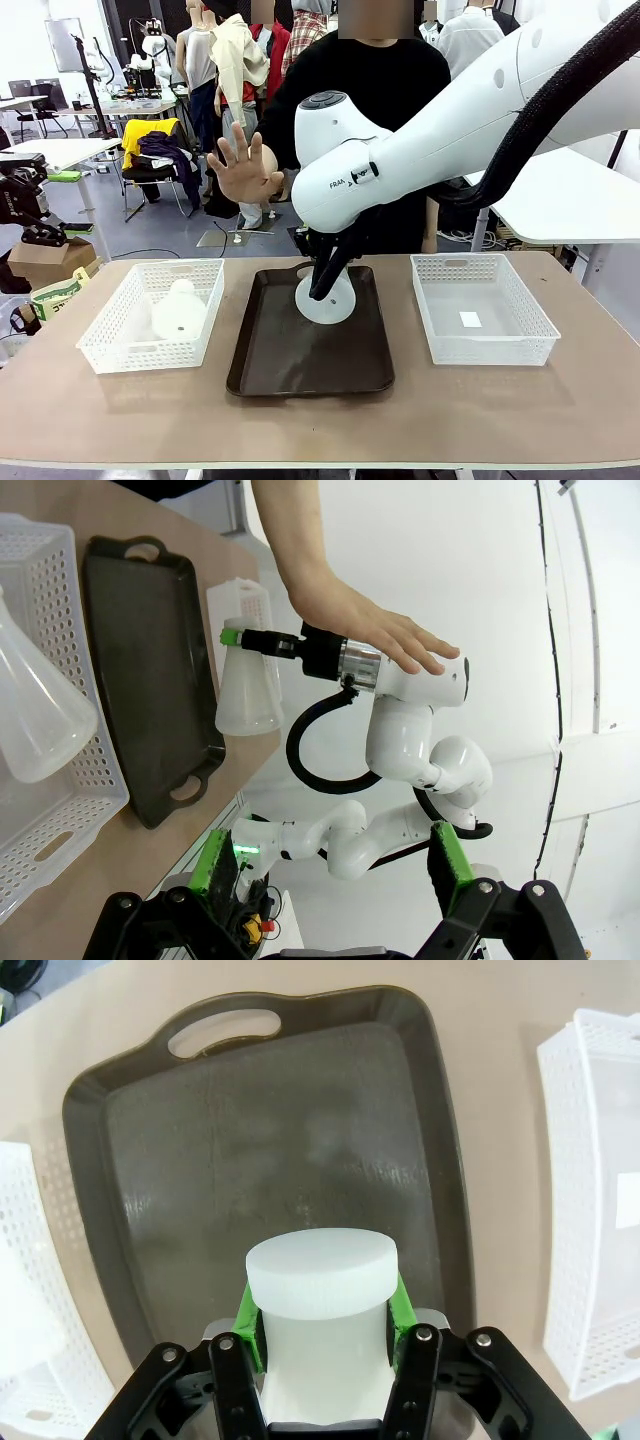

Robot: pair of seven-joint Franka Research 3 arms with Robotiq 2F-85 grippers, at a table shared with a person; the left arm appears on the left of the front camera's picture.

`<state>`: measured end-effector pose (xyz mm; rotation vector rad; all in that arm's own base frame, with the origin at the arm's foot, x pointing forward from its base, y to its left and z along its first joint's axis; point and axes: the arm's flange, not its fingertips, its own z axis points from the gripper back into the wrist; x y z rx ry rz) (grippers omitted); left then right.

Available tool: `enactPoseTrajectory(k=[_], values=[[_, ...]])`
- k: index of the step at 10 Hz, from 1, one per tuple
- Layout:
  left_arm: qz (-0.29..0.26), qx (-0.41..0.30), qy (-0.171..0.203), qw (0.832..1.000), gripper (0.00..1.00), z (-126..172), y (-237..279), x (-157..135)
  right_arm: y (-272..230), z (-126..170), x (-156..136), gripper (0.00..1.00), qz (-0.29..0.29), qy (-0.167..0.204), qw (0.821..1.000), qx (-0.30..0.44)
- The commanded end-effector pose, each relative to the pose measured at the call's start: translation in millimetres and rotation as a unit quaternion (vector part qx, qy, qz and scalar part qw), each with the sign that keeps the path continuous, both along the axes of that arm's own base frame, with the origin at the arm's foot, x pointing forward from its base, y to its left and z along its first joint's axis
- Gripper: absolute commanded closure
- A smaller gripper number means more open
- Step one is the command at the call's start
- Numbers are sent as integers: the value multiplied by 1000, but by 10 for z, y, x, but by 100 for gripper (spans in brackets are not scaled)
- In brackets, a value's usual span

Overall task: Prepare the laboratory tools.
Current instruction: While moving the picked Big flask to the Handle tray indicated by the person, stop as directed by the person.

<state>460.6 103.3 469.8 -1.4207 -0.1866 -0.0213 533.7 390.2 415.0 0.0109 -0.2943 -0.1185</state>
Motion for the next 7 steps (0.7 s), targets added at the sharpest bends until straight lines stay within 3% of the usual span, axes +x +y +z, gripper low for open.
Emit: enactPoseTrajectory(k=[1, 7], values=[[1, -1, -2, 1000, 0, 20, 11, -6, -16, -20, -12, 100, 0, 0, 1000, 4], [1, -1, -2, 1000, 0, 20, 11, -6, -16, -20, -12, 100, 0, 0, 1000, 4]])
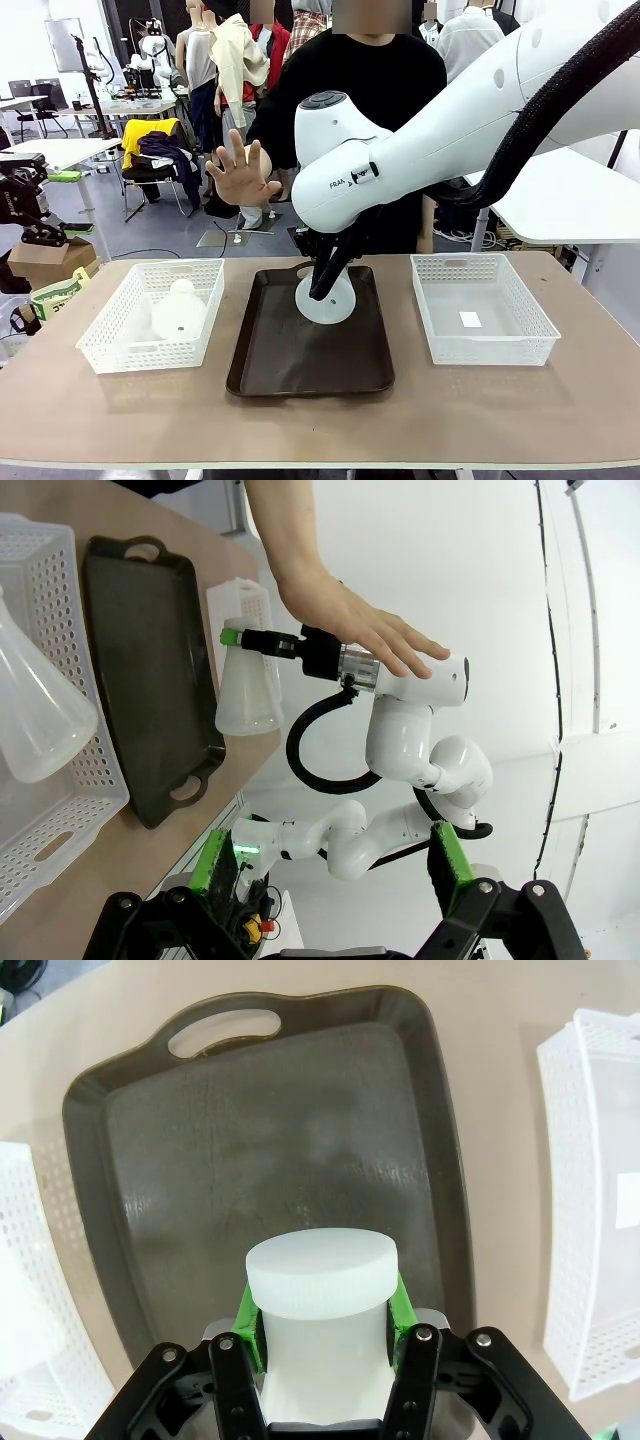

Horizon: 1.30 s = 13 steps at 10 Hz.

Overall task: Prepare the laboratory tools.
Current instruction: While moving the picked Big flask to the Handle tray indicated by the person, stop as directed by the person, then place the picked Big flask upright in the Handle tray as instructed by the person.

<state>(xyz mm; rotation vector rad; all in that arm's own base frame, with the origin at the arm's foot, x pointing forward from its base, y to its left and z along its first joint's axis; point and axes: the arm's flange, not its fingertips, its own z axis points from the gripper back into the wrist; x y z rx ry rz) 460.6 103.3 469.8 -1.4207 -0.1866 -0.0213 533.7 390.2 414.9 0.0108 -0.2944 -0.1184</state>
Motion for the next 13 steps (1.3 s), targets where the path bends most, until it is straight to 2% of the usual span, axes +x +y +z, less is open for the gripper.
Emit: enactPoseTrajectory(k=[1, 13], values=[[1, -1, -2, 1000, 0, 20, 11, -6, -16, -20, -12, 100, 0, 0, 1000, 4], [1, -1, -2, 1000, 0, 20, 11, -6, -16, -20, -12, 100, 0, 0, 1000, 4]])
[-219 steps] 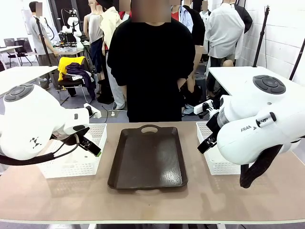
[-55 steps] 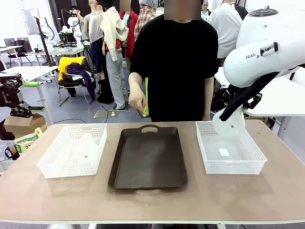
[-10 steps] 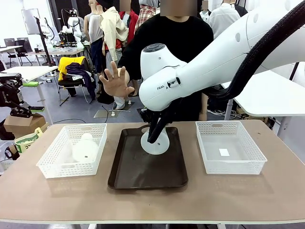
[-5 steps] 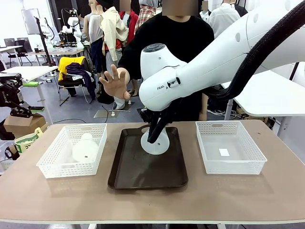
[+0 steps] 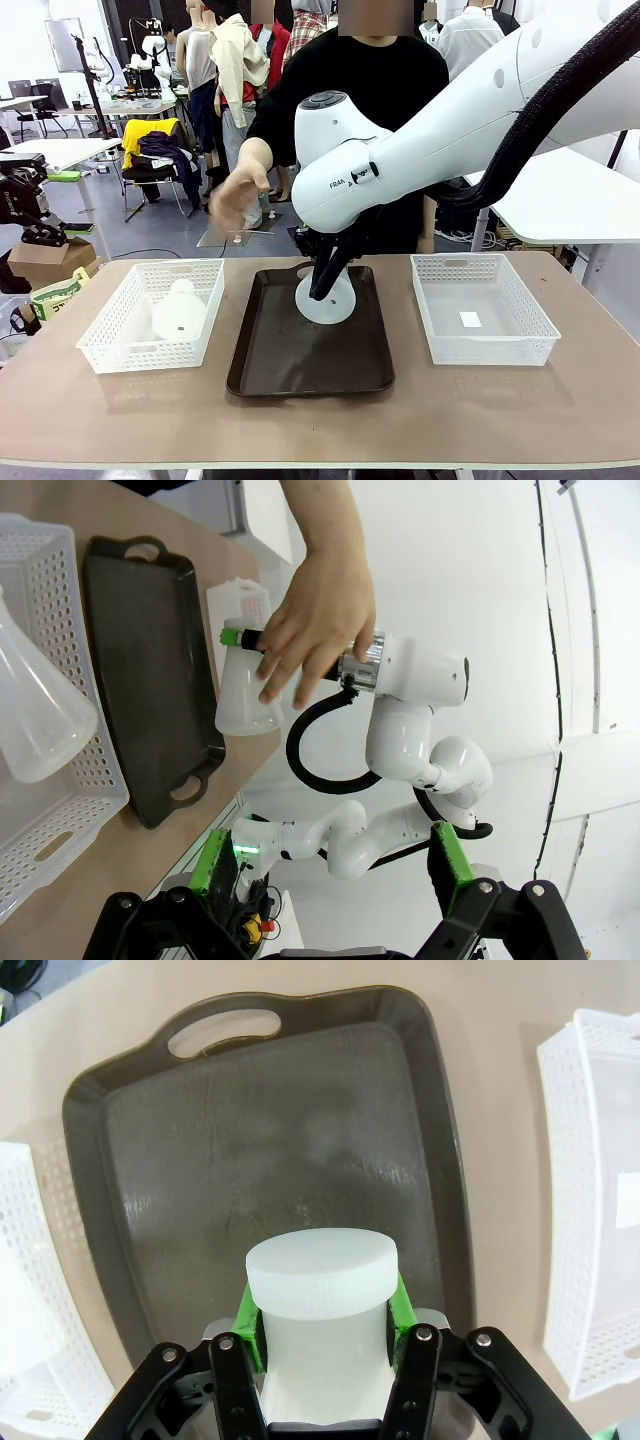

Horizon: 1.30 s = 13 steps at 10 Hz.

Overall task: Prepare the laboratory tools.
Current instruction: Place the picked Big flask upright in the Handle tray as instructed by the person.

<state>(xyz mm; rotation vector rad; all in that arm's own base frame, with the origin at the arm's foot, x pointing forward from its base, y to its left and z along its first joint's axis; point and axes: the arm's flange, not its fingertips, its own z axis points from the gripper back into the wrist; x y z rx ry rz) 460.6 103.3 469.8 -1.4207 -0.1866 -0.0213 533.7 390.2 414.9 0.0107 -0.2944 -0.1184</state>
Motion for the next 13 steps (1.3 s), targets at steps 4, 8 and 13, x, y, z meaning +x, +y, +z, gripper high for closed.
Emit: enactPoseTrajectory(k=[4, 8, 13], values=[[1, -1, -2, 1000, 0, 20, 11, -6, -16, -20, -12, 100, 0, 0, 1000, 4], [1, -1, -2, 1000, 0, 20, 11, -6, -16, -20, -12, 100, 0, 0, 1000, 4], [1, -1, -2, 1000, 0, 20, 11, -6, -16, -20, -12, 100, 0, 0, 1000, 4]])
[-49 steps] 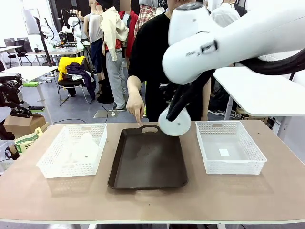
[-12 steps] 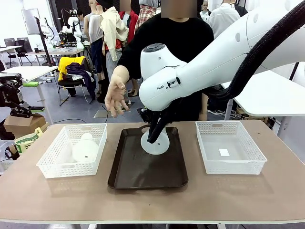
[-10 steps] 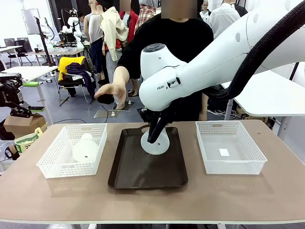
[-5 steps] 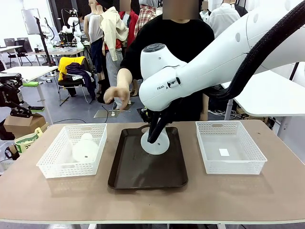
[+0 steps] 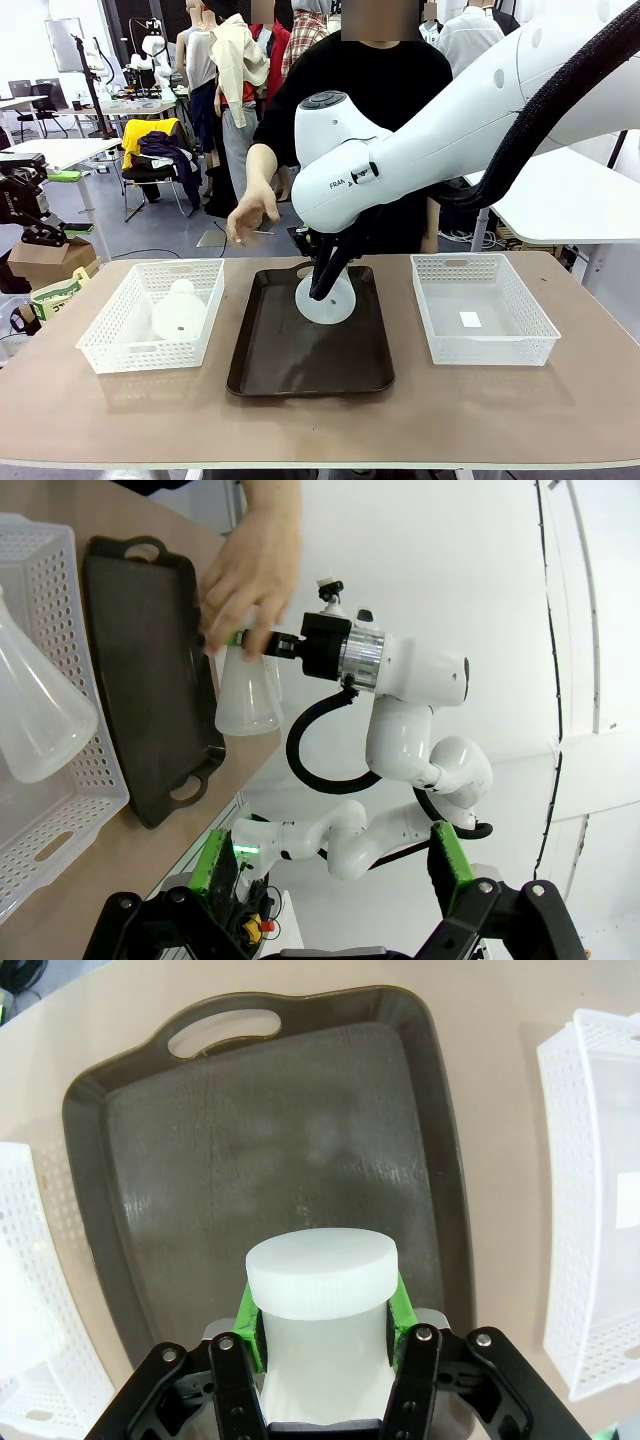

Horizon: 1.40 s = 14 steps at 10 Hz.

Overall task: Prepare the laboratory tools.
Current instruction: Place the picked Big flask upright in the Handle tray as instructed by the person.

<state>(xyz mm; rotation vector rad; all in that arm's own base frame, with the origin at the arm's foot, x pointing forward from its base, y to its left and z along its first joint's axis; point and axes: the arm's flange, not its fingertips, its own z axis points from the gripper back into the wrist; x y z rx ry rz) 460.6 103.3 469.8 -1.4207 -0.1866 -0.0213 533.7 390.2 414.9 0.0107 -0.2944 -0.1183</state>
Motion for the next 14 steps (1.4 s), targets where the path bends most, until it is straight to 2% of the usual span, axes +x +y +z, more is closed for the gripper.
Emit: enactPoseTrajectory(k=[1, 11, 12, 13, 14], values=[[1, -1, -2, 1000, 0, 20, 11, -6, -16, -20, -12, 100, 0, 0, 1000, 4], [1, -1, -2, 1000, 0, 20, 11, -6, 0, 0, 0, 100, 0, 0, 1000, 0], [1, -1, -2, 1000, 0, 20, 11, -6, -14, 58, -56, 100, 39, -29, 999, 7], [1, -1, -2, 1000, 0, 20, 11, -6, -29, 140, -122, 100, 131, -70, 989, 22], [1, -1, -2, 1000, 0, 20, 11, -6, -60, 195, -153, 100, 180, -88, 979, 22]])
